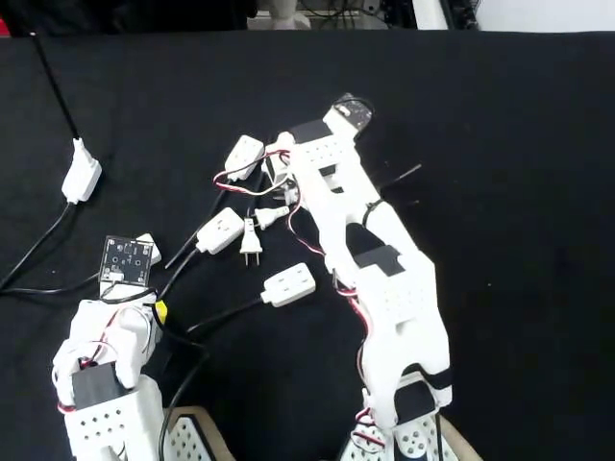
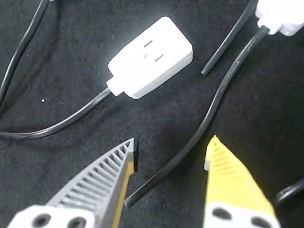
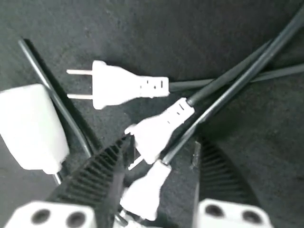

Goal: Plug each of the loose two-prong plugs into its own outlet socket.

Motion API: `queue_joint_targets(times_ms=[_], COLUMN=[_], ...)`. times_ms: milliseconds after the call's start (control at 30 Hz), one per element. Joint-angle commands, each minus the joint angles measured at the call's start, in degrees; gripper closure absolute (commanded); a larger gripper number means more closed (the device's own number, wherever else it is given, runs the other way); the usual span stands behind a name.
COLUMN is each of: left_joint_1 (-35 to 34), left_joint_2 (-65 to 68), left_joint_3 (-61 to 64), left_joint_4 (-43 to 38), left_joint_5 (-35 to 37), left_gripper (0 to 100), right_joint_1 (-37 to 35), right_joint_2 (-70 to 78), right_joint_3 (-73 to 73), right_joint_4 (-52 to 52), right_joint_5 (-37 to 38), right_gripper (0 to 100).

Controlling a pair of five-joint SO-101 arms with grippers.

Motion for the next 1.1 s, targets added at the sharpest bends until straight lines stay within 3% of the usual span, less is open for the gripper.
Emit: queue_joint_targets(times_ms=[0,133,267,433,633,833,1067], left_joint_1=[-0.7,-0.7,-0.7,-0.7,-0.7,-0.7,-0.7], left_joint_2=[-0.4,-0.4,-0.4,-0.4,-0.4,-0.4,-0.4], left_joint_3=[-0.1,-0.1,-0.1,-0.1,-0.1,-0.1,-0.1], left_joint_4=[-0.2,-0.2,-0.2,-0.2,-0.2,-0.2,-0.2], left_joint_5=[-0.6,-0.7,-0.7,-0.7,-0.7,-0.7,-0.7], left_gripper=[76,76,76,76,76,76,76], right_joint_1=[3.0,3.3,3.3,3.5,5.7,8.7,8.4], right_joint_2=[2.4,2.9,2.7,2.3,-1.3,-3.8,-3.5], right_joint_3=[-1.5,-1.8,-2.2,-3.4,-11.6,-22.0,-25.7], right_joint_4=[-0.4,-0.1,3.0,8.0,21.9,32.3,30.9], right_joint_5=[-3.9,-4.7,-3.5,-1.4,5.9,21.6,45.8], right_gripper=[80.5,83.5,98.9,98.6,98.6,98.6,98.4])
